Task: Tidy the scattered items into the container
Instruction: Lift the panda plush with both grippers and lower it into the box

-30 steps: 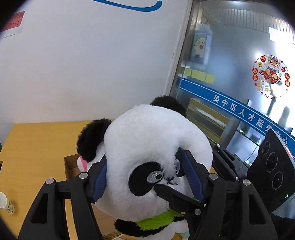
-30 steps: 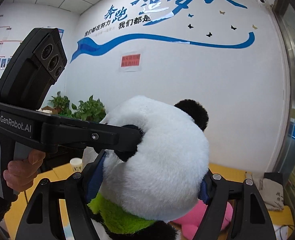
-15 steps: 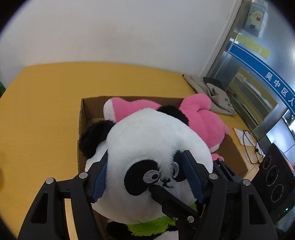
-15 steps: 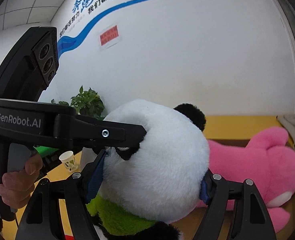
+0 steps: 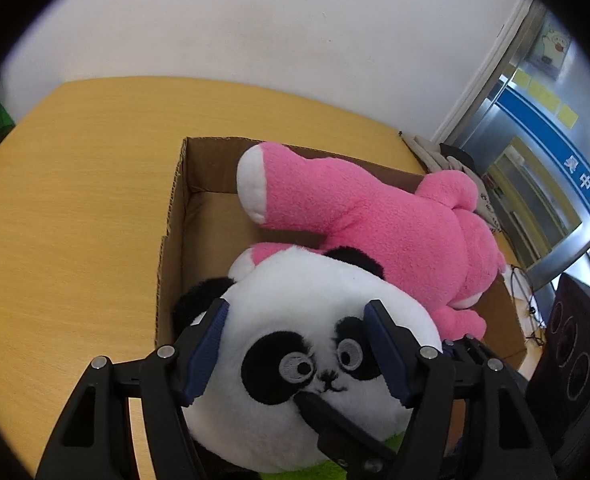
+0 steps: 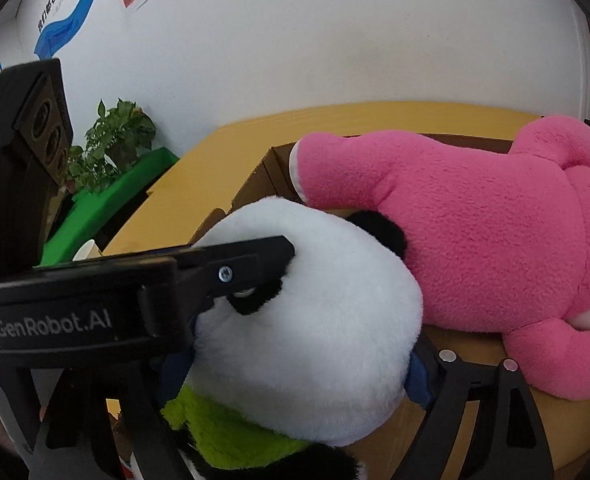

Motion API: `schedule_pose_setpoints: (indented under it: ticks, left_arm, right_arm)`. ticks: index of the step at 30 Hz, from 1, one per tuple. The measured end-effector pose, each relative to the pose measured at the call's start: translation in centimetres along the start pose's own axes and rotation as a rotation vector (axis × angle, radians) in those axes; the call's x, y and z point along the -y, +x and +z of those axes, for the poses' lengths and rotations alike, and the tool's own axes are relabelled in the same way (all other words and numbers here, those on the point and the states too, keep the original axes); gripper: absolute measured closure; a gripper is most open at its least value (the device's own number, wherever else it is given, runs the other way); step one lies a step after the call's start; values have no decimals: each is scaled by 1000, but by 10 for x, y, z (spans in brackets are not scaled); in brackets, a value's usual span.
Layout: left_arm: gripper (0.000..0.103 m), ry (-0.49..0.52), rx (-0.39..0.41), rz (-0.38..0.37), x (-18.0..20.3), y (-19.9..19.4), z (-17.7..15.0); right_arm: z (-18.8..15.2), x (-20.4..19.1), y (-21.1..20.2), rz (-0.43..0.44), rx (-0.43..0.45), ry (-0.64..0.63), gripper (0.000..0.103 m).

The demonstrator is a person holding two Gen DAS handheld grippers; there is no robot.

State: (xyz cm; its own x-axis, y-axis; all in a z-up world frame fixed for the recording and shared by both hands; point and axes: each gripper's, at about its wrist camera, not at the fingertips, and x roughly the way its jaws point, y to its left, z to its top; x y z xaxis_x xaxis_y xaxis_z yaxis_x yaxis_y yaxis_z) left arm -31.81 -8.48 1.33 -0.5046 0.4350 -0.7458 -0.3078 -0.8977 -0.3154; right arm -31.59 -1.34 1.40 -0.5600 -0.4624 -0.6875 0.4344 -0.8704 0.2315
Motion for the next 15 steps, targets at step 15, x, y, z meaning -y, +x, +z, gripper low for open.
schedule_pose_setpoints:
  ticks: [15]
  left_arm:
    - [48,-6,95,-17,6,-79,-28]
  right_arm:
    - [-25,-18,-49,-19,-11,-7,0]
